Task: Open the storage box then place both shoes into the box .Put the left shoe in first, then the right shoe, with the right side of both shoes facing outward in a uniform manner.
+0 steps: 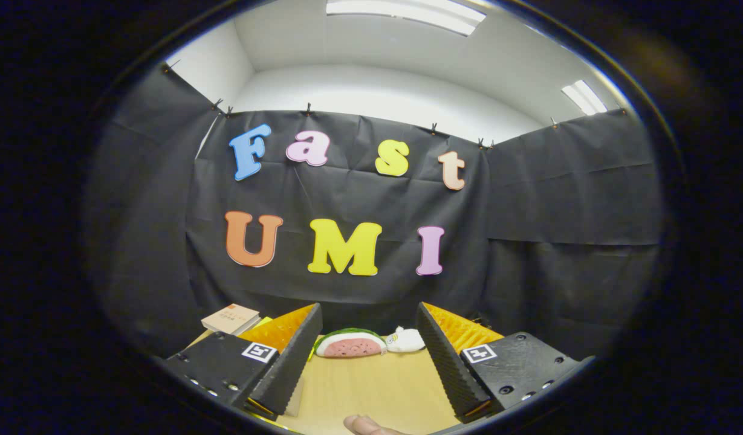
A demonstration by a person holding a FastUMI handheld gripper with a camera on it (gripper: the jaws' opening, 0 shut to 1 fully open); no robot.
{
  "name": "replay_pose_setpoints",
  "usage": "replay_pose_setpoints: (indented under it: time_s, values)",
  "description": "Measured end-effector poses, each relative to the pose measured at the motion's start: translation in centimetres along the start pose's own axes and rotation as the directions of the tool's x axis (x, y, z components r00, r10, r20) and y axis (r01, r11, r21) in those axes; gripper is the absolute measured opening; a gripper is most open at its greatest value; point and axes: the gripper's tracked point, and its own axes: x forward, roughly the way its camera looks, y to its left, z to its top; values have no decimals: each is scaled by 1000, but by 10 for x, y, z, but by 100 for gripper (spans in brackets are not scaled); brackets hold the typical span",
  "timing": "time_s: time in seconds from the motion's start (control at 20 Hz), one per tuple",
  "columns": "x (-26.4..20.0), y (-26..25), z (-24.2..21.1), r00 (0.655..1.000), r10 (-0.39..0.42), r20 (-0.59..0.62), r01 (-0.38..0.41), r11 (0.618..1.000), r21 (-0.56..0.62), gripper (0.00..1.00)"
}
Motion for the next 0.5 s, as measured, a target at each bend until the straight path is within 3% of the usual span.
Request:
replay_pose_setpoints:
  time_s: [0.5]
  values:
    - [-63, -86, -23, 998, 61, -27, -60, 997, 46, 96]
